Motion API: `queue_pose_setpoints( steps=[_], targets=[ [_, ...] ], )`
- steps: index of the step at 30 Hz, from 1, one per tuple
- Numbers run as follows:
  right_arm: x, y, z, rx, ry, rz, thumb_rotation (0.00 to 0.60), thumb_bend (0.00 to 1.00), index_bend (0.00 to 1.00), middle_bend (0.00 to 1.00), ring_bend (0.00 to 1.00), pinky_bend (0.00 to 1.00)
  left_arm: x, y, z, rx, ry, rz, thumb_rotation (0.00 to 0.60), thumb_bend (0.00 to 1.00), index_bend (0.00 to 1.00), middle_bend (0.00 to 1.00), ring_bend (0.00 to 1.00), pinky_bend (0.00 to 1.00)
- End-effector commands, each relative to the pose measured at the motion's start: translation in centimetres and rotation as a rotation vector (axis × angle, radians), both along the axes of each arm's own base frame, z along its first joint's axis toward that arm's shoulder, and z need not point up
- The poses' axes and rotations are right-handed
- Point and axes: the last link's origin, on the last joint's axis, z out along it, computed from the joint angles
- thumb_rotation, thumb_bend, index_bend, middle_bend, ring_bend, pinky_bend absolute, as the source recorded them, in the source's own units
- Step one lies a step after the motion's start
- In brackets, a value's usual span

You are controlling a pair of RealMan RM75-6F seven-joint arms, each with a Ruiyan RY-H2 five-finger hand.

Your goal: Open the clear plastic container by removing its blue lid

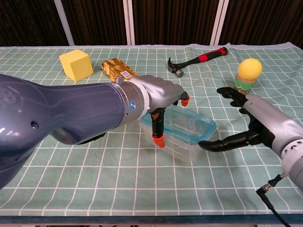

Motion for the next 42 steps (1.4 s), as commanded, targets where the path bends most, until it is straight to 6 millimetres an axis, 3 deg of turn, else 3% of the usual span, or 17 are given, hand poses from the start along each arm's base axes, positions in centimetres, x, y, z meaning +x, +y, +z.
queue_pose_setpoints(
  steps=[1,22,24,26,28,31,37,42],
  targets=[
    [0.0,-0.3,0.1,-0.021,-0.015,0.002,0.6,0.24,0.0,0.0,0.0,0.0,-0.1,0.0,0.0,-0.005,0.006,-0.004,0.6,0.07,0.15,0.27,0.26,0.44],
    [-2.2,-0.6,-0.4,-0.046,0.048,0.041,0.6,0.24,0.0,0.0,0.0,0.0,-0.1,0.0,0.4,-0.085,-0.025,-0.012,0.6,0.07,0.12,0.24,0.25,0.42],
    [-2.1,-0.6,-0.5,-0.047,0.045,0.048,0.6,0.24,0.06,0.0,0.0,0.0,-0.1,0.1,0.5,-0.081,-0.028,-0.02,0.6,0.07,0.08,0.21,0.22,0.39],
    [-2.0,-0.7,-0.5,-0.05,0.027,0.057,0.6,0.28,0.21,0.0,0.0,0.0,-0.1,0.2,0.6,-0.074,-0.03,-0.027,0.6,0.07,0.04,0.15,0.17,0.35],
    [-2.0,-0.7,-0.5,-0.049,0.025,0.068,0.6,0.35,0.37,0.02,0.0,0.0,-0.1,0.2,0.7,-0.066,-0.035,-0.032,0.6,0.05,0.01,0.08,0.1,0.29],
    [-2.2,-0.7,-0.6,-0.042,0.025,0.069,0.6,0.45,0.49,0.05,0.0,0.0,-0.1,0.2,0.7,-0.057,-0.035,-0.042,0.6,0.04,0.0,0.01,0.05,0.23],
    [-2.3,-0.7,-0.7,-0.039,0.033,0.068,0.6,0.6,0.61,0.07,0.0,0.0,-0.2,0.1,0.9,-0.053,-0.039,-0.048,0.6,0.04,0.0,0.0,0.02,0.2],
    [-2.4,-0.7,-0.6,-0.043,0.037,0.069,0.6,0.64,0.64,0.07,0.0,0.0,-0.3,0.1,1.1,-0.049,-0.049,-0.053,0.6,0.04,0.0,0.0,0.02,0.2]
  ],
)
